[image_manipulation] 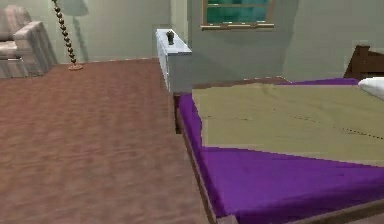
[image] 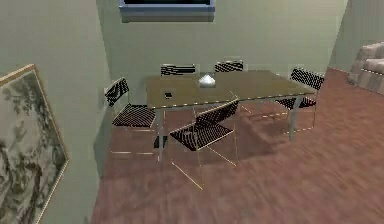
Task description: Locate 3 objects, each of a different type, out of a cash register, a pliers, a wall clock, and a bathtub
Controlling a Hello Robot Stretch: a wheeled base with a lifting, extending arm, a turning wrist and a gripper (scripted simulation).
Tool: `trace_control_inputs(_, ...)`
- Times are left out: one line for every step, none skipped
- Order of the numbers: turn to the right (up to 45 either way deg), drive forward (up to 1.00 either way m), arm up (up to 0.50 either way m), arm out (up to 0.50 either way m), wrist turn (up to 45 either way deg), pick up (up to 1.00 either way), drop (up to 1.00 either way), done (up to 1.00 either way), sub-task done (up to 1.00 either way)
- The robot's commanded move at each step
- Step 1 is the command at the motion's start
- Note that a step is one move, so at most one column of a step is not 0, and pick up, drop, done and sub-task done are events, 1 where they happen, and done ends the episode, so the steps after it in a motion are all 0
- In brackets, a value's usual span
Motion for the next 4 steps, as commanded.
trace_control_inputs(9.0,0.0,0.0,0.0,0.0,0.0,0.0,0.0,0.0)
trace_control_inputs(0.0,0.15,0.0,0.0,0.0,0.0,0.0,0.0,0.0)
trace_control_inputs(39.0,0.0,0.0,0.0,0.0,0.0,0.0,0.0,0.0)
trace_control_inputs(0.0,1.0,0.0,0.0,0.0,0.0,0.0,0.0,0.0)
